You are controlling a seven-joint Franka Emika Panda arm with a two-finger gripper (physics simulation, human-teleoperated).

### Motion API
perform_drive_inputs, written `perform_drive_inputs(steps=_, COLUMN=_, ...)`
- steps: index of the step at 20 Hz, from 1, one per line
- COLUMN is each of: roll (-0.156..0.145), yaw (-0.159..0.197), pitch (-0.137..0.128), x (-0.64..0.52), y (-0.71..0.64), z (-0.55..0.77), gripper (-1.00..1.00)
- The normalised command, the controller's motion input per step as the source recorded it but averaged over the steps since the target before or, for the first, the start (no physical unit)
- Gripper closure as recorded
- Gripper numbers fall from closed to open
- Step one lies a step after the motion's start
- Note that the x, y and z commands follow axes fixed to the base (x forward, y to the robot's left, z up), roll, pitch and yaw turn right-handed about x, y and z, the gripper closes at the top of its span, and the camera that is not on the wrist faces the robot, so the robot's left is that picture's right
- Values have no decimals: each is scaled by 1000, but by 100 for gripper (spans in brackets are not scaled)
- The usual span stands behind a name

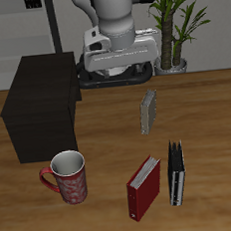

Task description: Place the striped book in the top region of the shelf

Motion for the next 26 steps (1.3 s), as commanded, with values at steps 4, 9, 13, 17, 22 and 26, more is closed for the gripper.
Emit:
perform_drive_inputs(steps=4, roll=9, yaw=0, pitch=-31, x=176, y=353, z=91, gripper=-100)
perform_drive_inputs(steps=9, roll=20, yaw=13, pitch=-11, x=208, y=472, z=19, gripper=-100)
perform_drive_inputs(steps=13, roll=-8, yaw=-9, pitch=-20, x=282, y=375, z=134, gripper=-100)
perform_drive_inputs(steps=17, roll=-1, yaw=26, pitch=-20, x=301, y=258, z=141, gripper=-100)
perform_drive_inputs(steps=22, roll=18, yaw=21, pitch=-30, x=417, y=294, z=215, gripper=-100)
perform_drive_inputs(steps=26, roll=-6, yaw=27, pitch=-5, x=497, y=201, z=86, gripper=-100)
